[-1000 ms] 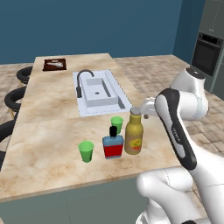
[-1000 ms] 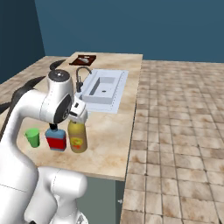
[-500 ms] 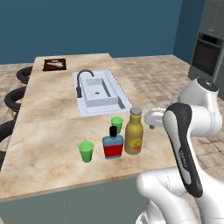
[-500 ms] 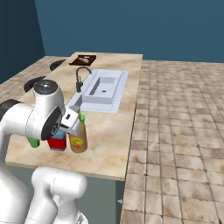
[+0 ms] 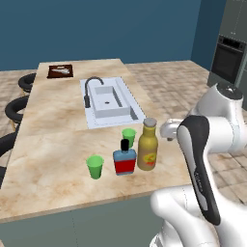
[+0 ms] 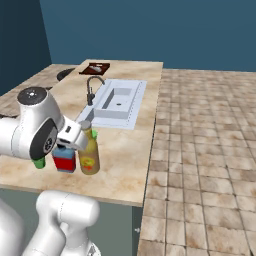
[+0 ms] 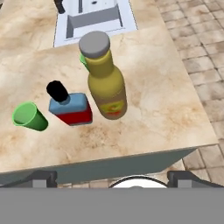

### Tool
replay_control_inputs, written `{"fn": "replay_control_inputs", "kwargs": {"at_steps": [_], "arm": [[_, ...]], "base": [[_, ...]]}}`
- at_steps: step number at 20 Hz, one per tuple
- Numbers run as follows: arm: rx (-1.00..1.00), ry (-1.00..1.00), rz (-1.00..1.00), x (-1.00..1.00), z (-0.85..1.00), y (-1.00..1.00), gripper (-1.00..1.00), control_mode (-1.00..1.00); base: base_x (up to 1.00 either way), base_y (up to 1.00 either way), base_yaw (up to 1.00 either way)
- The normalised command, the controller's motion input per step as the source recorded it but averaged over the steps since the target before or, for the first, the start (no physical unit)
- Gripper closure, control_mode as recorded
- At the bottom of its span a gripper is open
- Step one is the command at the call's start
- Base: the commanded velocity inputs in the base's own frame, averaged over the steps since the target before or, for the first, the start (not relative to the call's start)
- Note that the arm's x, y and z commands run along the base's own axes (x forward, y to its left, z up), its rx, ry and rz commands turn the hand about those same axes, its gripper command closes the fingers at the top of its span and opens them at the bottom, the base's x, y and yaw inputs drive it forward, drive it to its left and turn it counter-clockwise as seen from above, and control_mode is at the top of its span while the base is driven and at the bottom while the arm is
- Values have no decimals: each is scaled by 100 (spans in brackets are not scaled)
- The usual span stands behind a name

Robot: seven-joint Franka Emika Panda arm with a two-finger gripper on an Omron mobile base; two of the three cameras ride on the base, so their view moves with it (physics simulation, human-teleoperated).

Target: Place the drinks on the dining counter in a tight cluster.

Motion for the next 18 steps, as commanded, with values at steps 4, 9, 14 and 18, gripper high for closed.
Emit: {"fn": "replay_control_inputs", "kwargs": {"at_steps": [4, 9, 14, 18], "arm": [[-3, 0, 0, -2, 34, 0, -100, -100], [0, -2, 0, -27, 15, -6, -100, -100], [0, 0, 0, -2, 0, 0, -100, -100], [0, 0, 0, 0, 0, 0, -100, -100]], "base": [[0, 0, 0], [0, 0, 0], [0, 0, 0], [0, 0, 0]]}}
